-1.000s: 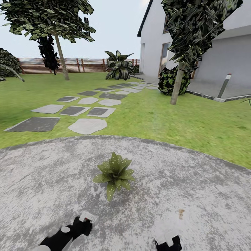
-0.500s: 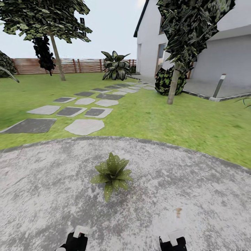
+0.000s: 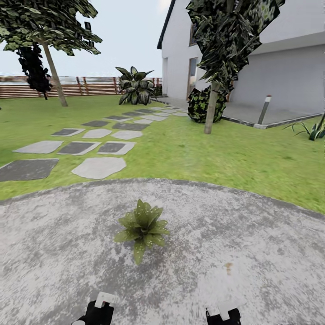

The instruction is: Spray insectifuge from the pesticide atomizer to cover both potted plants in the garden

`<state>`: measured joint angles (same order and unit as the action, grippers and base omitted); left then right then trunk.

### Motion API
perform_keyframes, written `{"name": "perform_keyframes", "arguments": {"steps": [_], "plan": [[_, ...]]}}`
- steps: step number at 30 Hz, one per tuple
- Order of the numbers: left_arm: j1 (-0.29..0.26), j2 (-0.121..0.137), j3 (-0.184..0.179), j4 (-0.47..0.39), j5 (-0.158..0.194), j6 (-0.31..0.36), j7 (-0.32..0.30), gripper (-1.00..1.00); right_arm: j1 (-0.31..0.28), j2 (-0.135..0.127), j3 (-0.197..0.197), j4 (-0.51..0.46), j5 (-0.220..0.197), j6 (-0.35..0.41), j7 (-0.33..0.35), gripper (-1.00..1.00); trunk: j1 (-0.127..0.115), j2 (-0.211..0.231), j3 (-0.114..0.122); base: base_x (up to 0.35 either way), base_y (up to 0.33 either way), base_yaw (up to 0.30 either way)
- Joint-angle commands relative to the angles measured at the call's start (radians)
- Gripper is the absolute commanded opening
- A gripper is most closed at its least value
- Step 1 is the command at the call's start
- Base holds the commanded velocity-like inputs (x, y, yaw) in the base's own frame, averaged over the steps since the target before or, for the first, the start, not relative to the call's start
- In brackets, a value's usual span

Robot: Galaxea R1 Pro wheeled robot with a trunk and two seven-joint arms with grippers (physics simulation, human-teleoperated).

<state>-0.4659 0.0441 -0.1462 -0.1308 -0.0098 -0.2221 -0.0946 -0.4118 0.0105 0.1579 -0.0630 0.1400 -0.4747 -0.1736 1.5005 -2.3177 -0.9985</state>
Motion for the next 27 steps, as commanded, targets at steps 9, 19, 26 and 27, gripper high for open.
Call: {"name": "perform_keyframes", "arguments": {"steps": [9,19,26,27], "plan": [[0.001,0.0,-0.004,0.0,-0.001,-0.003,-0.002,-1.0,-0.001,0.0,0.003,0.002,0.01,-0.001,-0.01,1.0,0.0,0.0,-0.001,0.003,0.114,-0.263],[0.001,0.0,-0.004,0.0,-0.001,-0.003,-0.002,-1.0,-0.001,0.0,0.003,0.003,0.01,-0.001,-0.01,1.0,0.0,0.0,-0.001,0.0,0.0,-0.288],[0.001,0.0,-0.004,0.0,-0.001,-0.003,-0.002,-1.0,-0.001,0.0,0.003,0.003,0.01,-0.001,-0.01,1.0,0.0,0.0,-0.001,0.0,0.0,-0.288],[0.001,0.0,-0.004,0.0,-0.001,-0.003,-0.002,-1.0,-0.001,0.0,0.003,0.003,0.01,-0.001,-0.01,1.0,0.0,0.0,-0.001,0.0,0.0,-0.288]]}}
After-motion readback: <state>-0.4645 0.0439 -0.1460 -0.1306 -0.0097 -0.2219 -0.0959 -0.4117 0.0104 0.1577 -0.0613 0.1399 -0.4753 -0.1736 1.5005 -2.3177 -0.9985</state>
